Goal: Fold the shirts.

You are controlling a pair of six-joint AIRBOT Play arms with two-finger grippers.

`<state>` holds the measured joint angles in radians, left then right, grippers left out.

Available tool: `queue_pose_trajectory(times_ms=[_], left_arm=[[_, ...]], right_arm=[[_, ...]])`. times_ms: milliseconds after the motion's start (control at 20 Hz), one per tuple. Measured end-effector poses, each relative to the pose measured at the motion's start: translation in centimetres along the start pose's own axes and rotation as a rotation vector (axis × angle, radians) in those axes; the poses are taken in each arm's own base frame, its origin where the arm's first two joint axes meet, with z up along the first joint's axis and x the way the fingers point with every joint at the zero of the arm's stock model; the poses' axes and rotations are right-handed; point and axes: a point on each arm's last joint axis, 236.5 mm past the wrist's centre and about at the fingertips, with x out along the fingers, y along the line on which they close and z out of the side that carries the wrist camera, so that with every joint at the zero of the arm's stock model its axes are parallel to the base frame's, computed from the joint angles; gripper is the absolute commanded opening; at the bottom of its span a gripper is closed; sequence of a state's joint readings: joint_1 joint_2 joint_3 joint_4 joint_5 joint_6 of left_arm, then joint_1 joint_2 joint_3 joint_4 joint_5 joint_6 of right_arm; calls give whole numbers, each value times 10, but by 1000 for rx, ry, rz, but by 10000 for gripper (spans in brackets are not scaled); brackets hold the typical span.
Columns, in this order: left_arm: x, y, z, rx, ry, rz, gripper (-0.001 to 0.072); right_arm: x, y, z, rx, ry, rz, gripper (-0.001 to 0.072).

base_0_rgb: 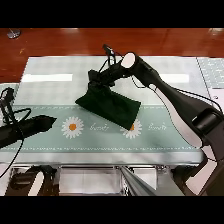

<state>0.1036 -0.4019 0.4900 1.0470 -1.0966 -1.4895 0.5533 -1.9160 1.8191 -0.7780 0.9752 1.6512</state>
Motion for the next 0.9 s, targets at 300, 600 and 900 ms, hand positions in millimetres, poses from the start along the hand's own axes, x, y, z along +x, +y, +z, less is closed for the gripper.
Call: queue_pose_trajectory(times_ms=[300,600,900], left_arm=[[0,0,13,-5,-55,-2,17],[0,0,17,-5,-73,-1,18],[0,1,21,-6,-92,1,18]], right_arm=[[-50,2,4,-1,44,8,619],[-261,-98,-10,-36,-86,-548,620],[-259,-194,-118,385,-364,-581,619]])
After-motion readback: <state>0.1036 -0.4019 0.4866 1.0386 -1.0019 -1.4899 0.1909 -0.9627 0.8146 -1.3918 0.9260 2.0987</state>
